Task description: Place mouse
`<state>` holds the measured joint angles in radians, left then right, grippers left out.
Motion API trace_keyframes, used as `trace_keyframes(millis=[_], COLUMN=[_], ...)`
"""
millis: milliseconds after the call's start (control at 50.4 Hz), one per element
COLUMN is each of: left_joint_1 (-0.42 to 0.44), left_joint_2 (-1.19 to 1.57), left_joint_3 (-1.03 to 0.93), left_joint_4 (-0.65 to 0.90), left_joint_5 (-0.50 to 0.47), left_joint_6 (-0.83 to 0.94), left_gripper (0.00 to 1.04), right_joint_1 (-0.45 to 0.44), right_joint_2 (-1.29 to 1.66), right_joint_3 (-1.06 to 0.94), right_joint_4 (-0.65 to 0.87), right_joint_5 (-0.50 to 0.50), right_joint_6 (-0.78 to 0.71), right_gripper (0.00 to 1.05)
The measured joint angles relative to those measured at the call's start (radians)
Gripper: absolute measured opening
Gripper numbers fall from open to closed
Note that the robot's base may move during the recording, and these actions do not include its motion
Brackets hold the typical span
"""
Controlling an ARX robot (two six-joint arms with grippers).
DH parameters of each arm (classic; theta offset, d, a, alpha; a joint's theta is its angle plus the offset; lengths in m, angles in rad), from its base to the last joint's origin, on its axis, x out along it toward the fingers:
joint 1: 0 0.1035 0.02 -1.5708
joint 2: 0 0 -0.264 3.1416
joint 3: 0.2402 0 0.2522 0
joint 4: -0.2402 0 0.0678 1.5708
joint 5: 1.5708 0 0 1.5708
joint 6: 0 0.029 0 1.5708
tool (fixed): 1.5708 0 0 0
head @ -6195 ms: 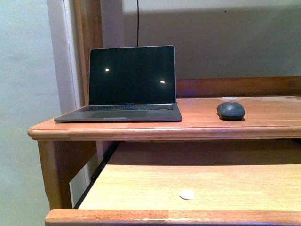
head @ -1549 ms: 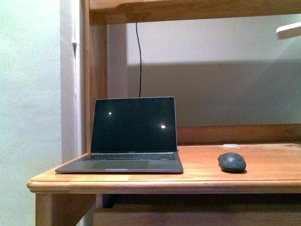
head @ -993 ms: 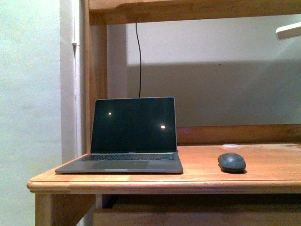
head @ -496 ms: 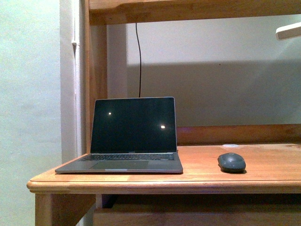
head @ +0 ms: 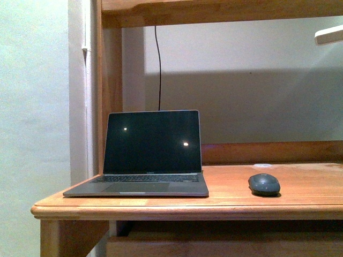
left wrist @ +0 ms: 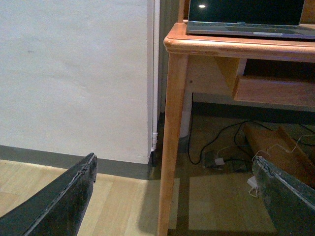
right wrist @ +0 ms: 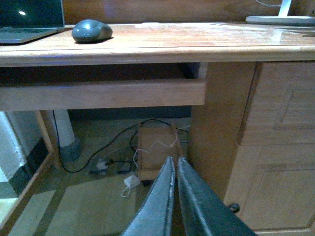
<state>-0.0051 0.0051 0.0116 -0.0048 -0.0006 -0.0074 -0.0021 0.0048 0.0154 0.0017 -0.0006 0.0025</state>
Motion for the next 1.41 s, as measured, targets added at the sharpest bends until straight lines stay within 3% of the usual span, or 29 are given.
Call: trace_keyframes(millis=[79, 99, 119, 1410], left_joint_1=[0.0, 0.0, 0.0, 0.0], left_joint_2=[0.0, 0.0, 0.0, 0.0], left_joint_3=[0.0, 0.0, 0.0, 0.0], left_joint_4=[0.0, 0.0, 0.0, 0.0], left_joint_5=[0.0, 0.0, 0.0, 0.0], left_joint_6=[0.0, 0.0, 0.0, 0.0], left_gripper=[0.97, 0.97, 0.97, 0.97], right_joint_1=[0.0, 0.0, 0.0, 0.0], right_joint_2=[0.0, 0.0, 0.0, 0.0], right_joint_3=[0.0, 0.0, 0.0, 0.0], right_joint_4=[0.0, 0.0, 0.0, 0.0], right_joint_5=[0.0, 0.0, 0.0, 0.0], right_joint_6=[0.0, 0.0, 0.0, 0.0], right_gripper=[0.27, 0.95, 0.98, 0.97])
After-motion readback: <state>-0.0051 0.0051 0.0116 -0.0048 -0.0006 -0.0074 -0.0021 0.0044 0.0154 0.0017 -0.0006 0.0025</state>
